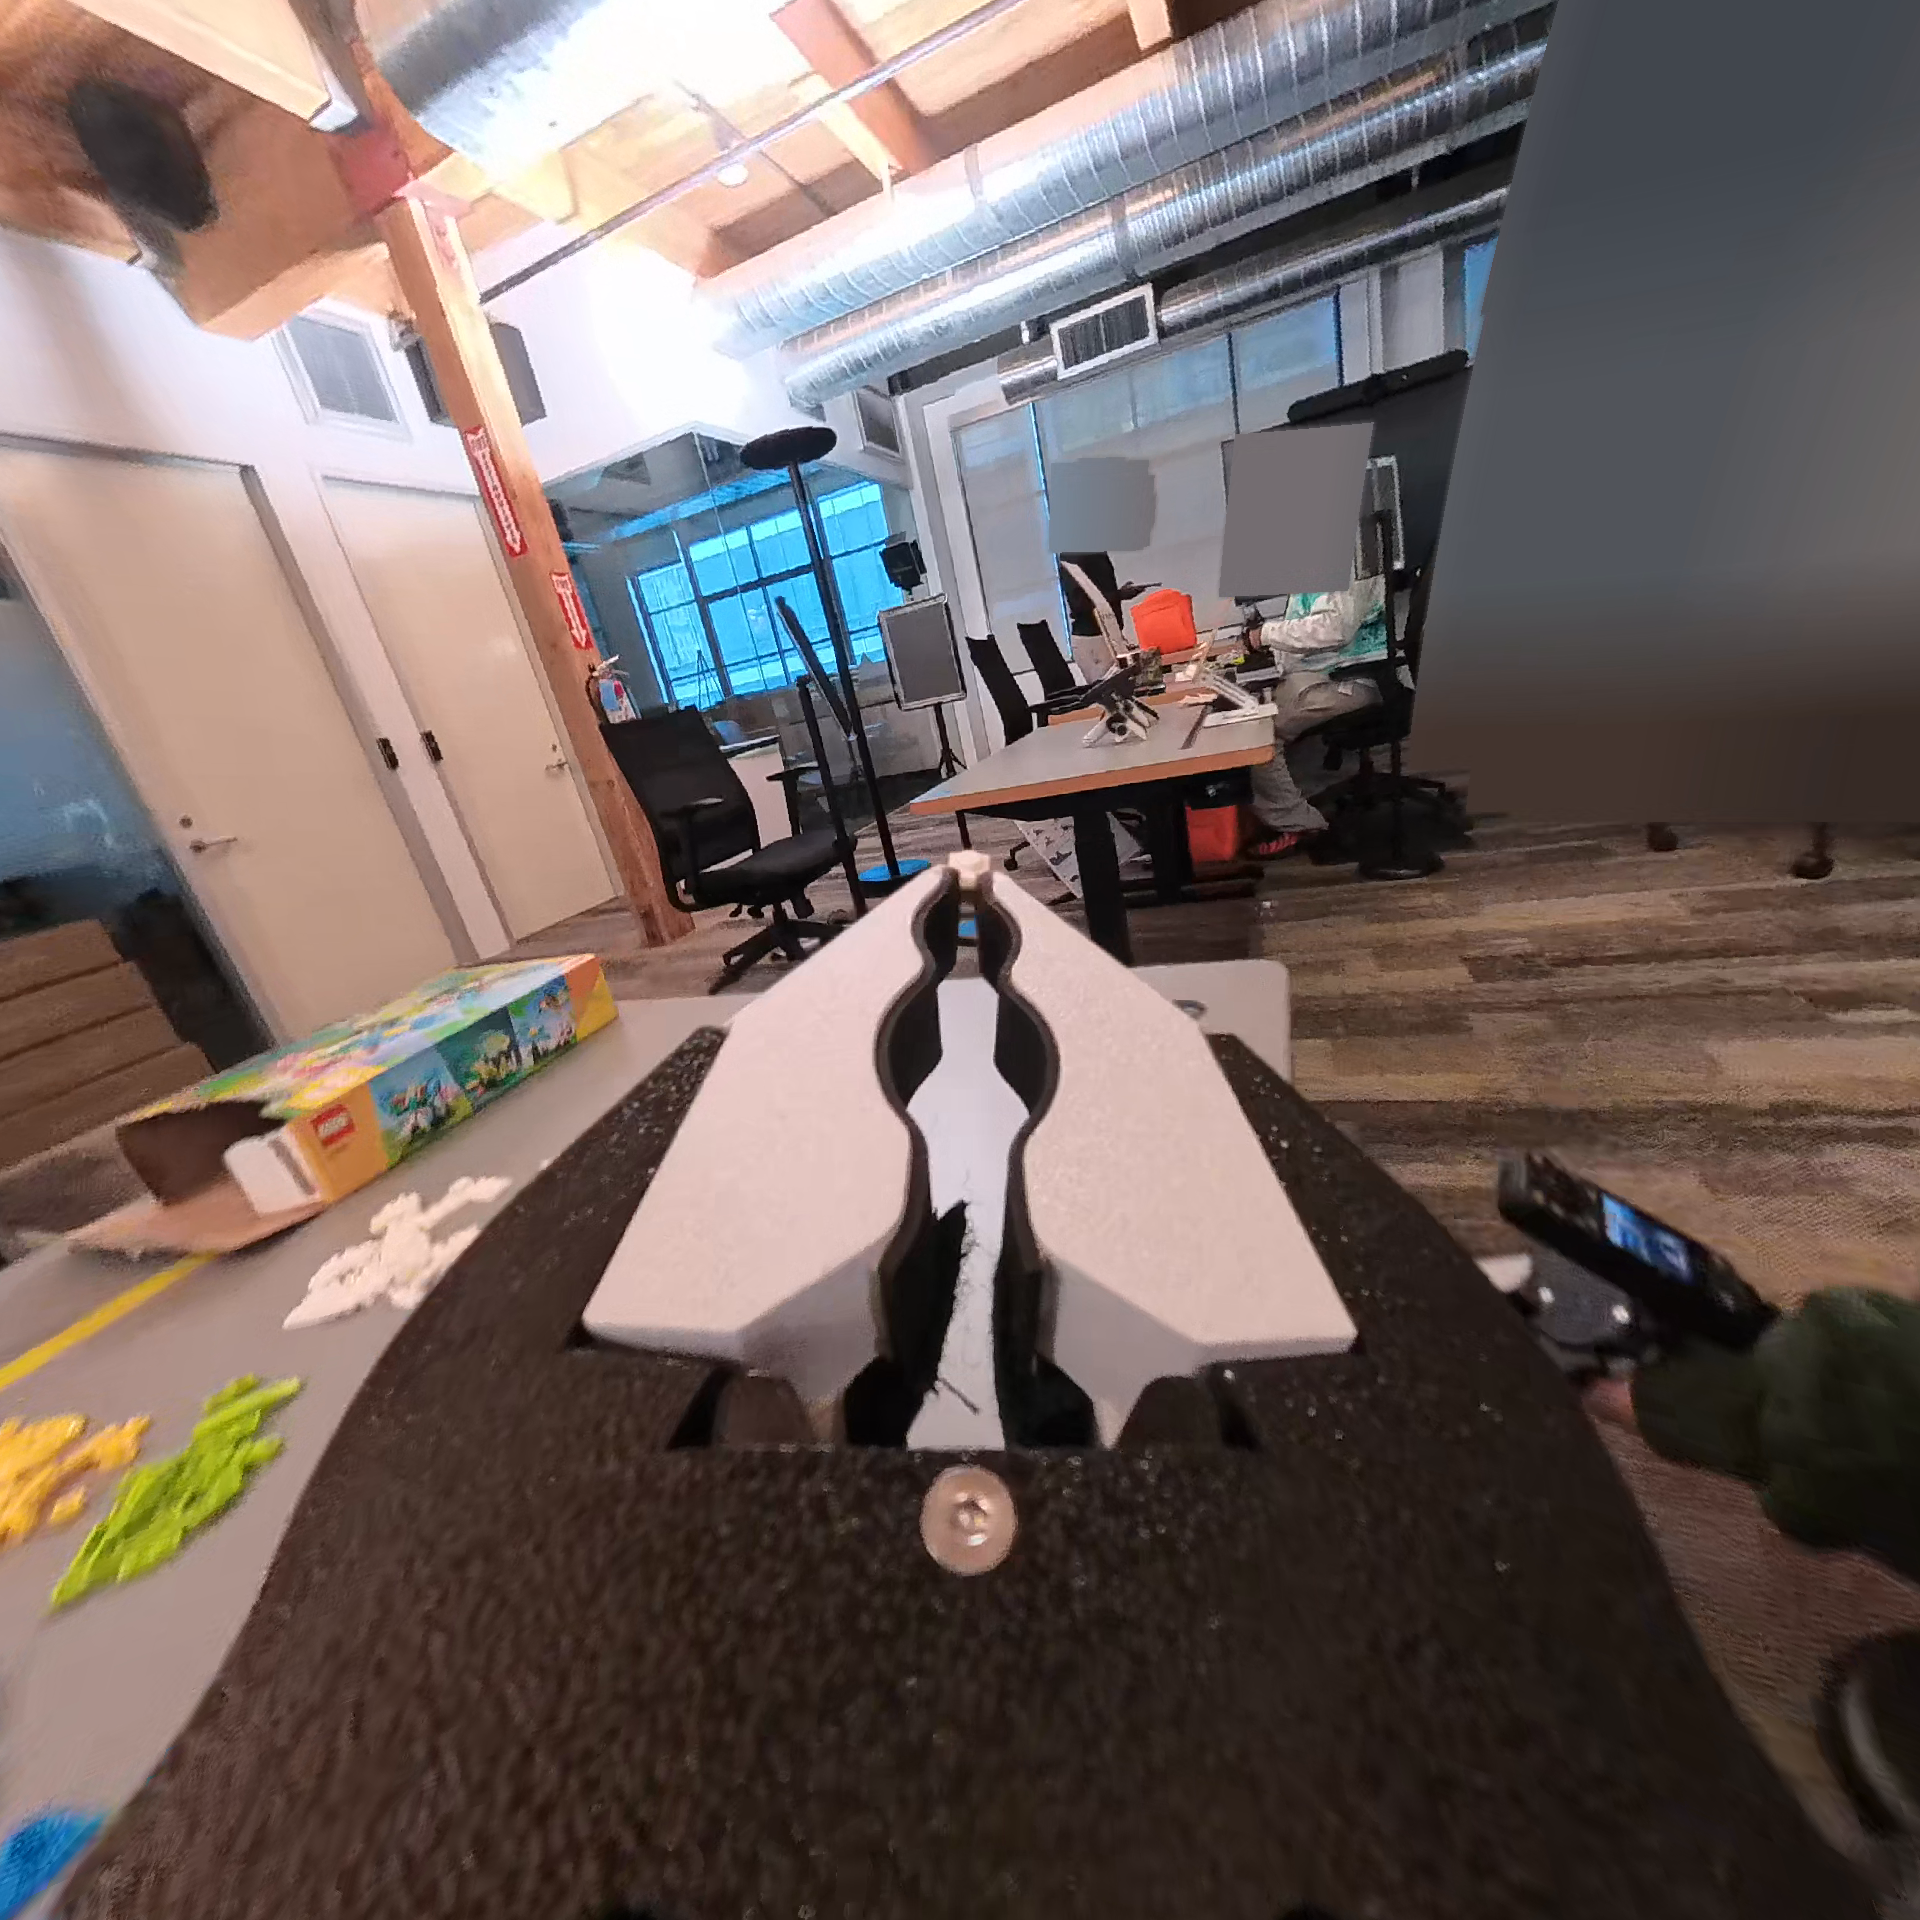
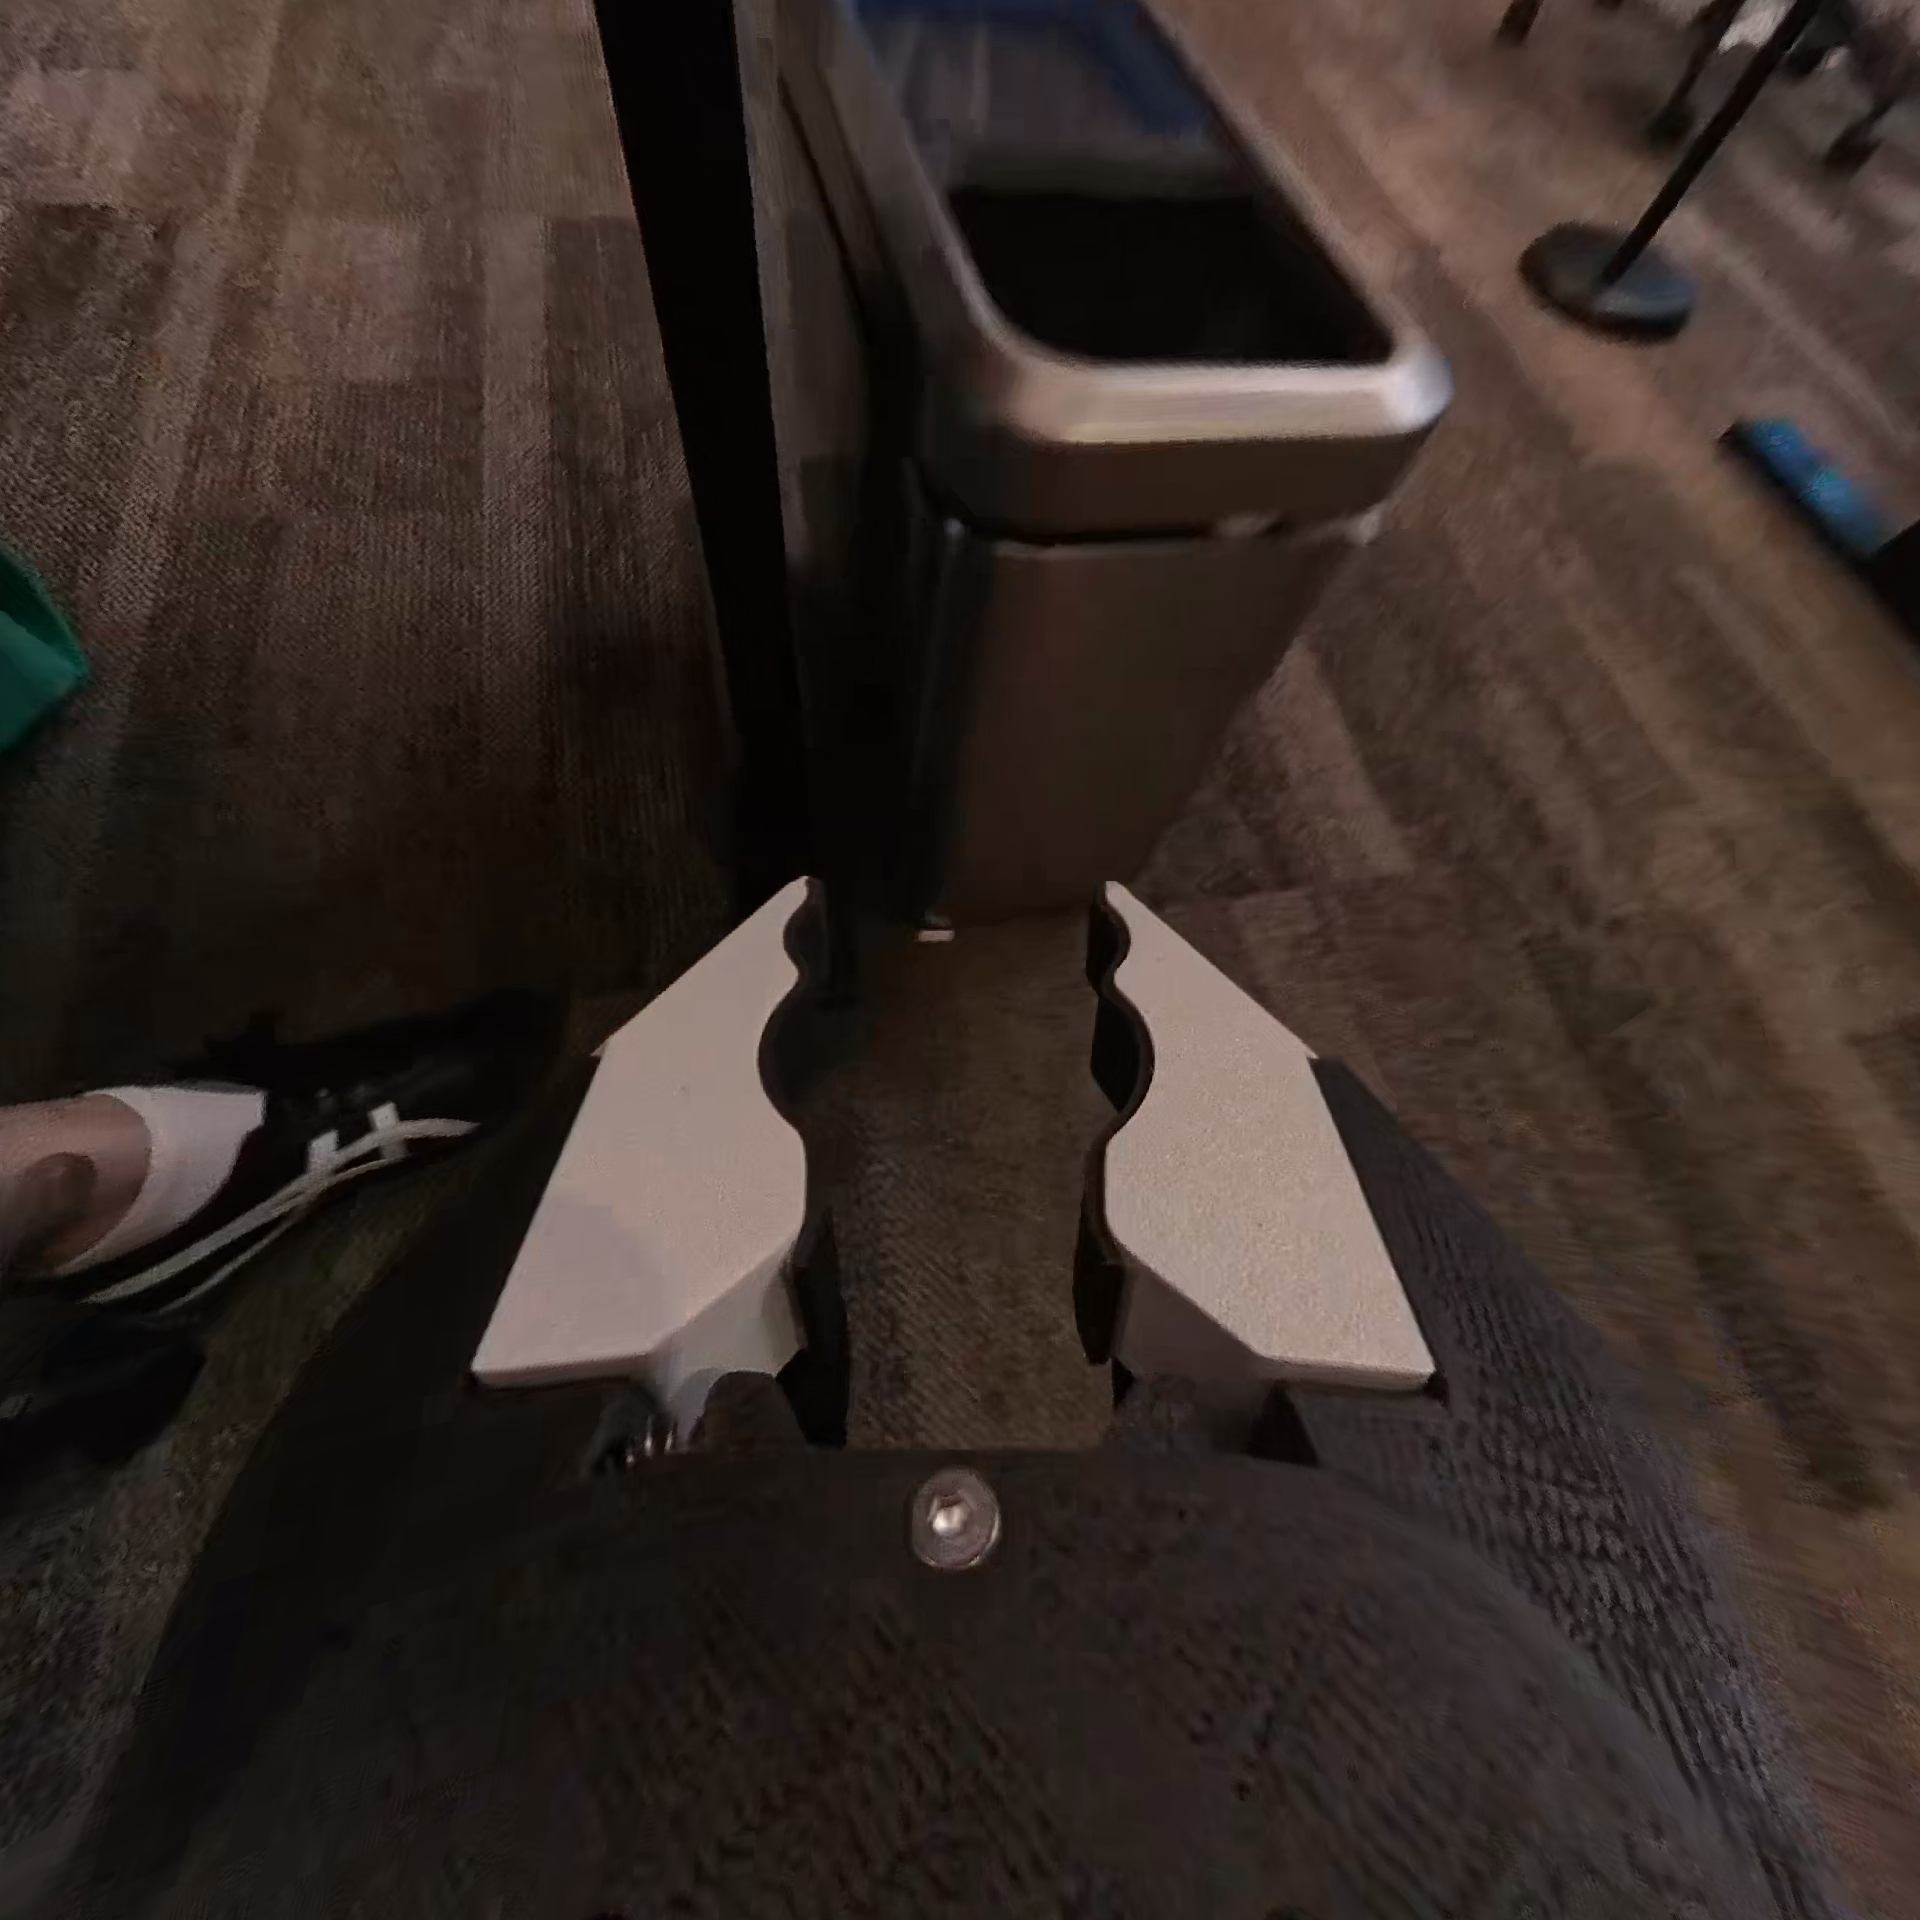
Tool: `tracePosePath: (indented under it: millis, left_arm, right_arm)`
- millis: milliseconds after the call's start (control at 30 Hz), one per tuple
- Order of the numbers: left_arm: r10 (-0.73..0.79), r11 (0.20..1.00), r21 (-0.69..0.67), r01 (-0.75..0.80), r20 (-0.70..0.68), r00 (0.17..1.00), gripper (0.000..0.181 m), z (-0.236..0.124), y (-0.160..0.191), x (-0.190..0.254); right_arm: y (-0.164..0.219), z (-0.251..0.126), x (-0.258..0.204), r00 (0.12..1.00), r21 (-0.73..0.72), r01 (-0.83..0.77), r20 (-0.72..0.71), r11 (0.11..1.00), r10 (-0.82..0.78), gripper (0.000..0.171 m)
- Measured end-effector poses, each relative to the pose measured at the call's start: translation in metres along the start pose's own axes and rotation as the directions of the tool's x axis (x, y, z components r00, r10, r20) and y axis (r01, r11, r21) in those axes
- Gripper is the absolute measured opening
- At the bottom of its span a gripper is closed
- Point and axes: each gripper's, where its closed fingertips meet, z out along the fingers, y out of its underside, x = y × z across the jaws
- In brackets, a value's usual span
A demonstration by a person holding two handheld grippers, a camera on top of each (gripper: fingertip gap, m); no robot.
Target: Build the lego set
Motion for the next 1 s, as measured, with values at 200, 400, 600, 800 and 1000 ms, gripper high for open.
tracePosePath:
  millis: [200, 400, 600, 800, 1000]
  left_arm:
    - [0.078, 0.997, -0.018, -0.077, 0.023, 0.997, 0.000, 0.058, 0.065, -0.021]
    - [-0.002, 1.000, -0.001, 0.002, 0.114, 0.993, 0.000, 0.080, 0.082, -0.051]
    - [0.055, 0.998, -0.018, -0.053, 0.143, 0.988, 0.000, 0.104, 0.092, -0.062]
    - [0.073, 0.996, -0.054, -0.065, 0.149, 0.986, 0.000, 0.124, 0.107, -0.068]
    - [0.018, 0.999, -0.034, -0.012, 0.169, 0.985, 0.000, 0.122, 0.106, -0.077]
  right_arm:
    - [0.096, 0.133, -0.025, 0.992, -0.084, -0.080, 0.088, 0.993, 0.087, 0.046]
    - [0.160, 0.261, -0.011, 0.955, -0.119, -0.236, 0.156, 0.964, 0.253, 0.034]
    - [0.220, 0.336, -0.009, 0.947, -0.194, -0.208, 0.207, 0.959, 0.247, 0.039]
    - [0.238, 0.363, -0.017, 0.945, -0.191, -0.152, 0.261, 0.970, 0.199, 0.038]
    - [0.246, 0.377, -0.012, 0.955, -0.188, -0.176, 0.205, 0.966, 0.213, 0.035]
